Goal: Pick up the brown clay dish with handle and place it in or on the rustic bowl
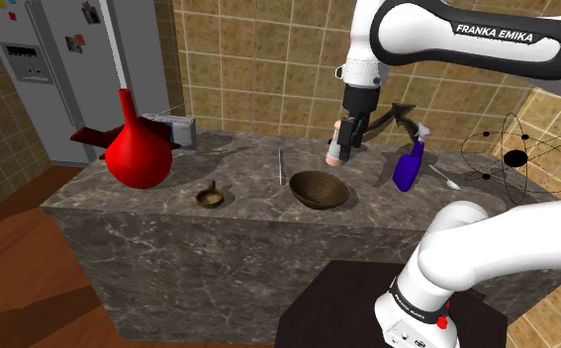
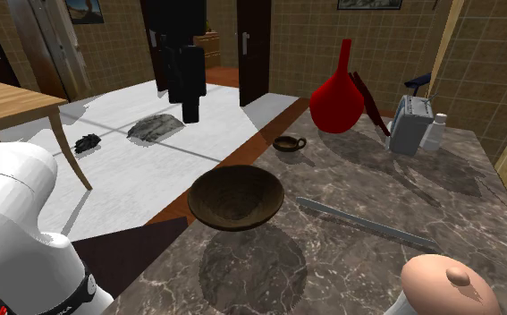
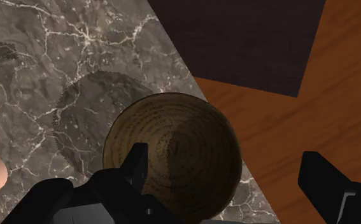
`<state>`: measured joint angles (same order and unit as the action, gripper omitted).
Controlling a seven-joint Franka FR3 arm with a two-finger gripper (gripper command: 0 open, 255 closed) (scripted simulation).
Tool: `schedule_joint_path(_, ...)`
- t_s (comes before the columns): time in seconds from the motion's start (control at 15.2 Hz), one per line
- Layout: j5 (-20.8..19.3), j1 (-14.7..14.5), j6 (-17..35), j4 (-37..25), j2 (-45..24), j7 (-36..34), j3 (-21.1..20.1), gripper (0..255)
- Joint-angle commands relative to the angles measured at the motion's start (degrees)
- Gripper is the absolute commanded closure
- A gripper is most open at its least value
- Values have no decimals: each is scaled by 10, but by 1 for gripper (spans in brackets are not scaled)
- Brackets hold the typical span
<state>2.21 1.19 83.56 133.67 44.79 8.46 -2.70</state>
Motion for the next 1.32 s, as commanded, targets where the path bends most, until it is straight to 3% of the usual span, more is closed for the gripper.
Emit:
schedule_joint_path(0.0, 0, 0, 0, 0, 0, 0, 0, 0)
schedule_joint_path(0.59, 60, -11, 162, 4, -135, -43, -31, 0)
schedule_joint_path(1.25, 108, -25, 311, -66, -323, -77, -59, 0)
